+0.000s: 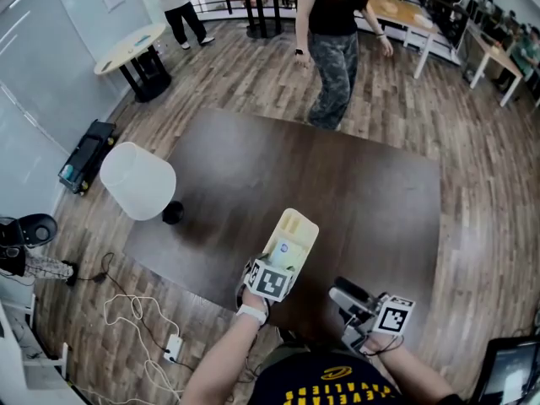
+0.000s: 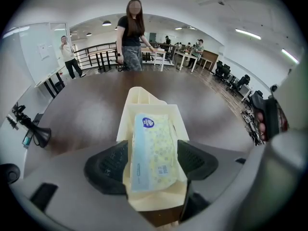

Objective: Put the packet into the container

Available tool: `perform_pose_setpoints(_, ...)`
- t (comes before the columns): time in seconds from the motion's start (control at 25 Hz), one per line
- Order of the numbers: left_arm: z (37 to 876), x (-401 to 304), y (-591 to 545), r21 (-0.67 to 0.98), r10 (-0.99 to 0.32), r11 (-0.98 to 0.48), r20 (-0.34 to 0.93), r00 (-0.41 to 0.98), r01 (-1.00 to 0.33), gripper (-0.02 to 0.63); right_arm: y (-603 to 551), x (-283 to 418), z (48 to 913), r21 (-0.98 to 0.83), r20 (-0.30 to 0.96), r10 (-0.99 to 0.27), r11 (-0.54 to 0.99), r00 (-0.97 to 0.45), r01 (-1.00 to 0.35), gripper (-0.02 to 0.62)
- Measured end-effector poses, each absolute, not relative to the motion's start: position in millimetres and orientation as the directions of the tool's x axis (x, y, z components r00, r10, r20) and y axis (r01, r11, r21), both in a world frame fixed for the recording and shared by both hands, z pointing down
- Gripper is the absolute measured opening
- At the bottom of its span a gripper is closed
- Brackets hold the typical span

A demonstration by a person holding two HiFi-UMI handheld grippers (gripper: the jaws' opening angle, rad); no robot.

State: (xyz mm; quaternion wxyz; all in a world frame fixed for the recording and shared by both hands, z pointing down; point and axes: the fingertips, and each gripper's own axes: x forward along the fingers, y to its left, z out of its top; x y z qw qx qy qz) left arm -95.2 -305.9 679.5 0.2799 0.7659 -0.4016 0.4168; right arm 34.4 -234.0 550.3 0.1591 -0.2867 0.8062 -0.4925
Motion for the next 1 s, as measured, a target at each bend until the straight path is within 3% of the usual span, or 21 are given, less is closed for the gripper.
perform_pose_setpoints(0.44, 616, -108, -290, 0.243, -0.511, -0.432, 0.728, 0.458, -0.868, 0.308, -243, 39, 555, -0.879, 0.042, -0.637, 0.343, -0.77, -0.332, 0.328)
perform_pose_setpoints(0.8, 557, -85, -264, 0.403, -0.59, -0.438, 0.544, 0.596, -0.803, 0.295, -250, 43, 539, -0.793, 0.115, -0.68, 0.376, -0.724, -0.48, 0.327)
perform_pose_setpoints(1.0, 527, -65, -239, 0.508, -0.601, -0.465, 0.42, 0.68, -0.725, 0.217, -247, 39, 512, -0.701, 0.136, -0.682, 0.447, -0.719, -0.556, 0.235)
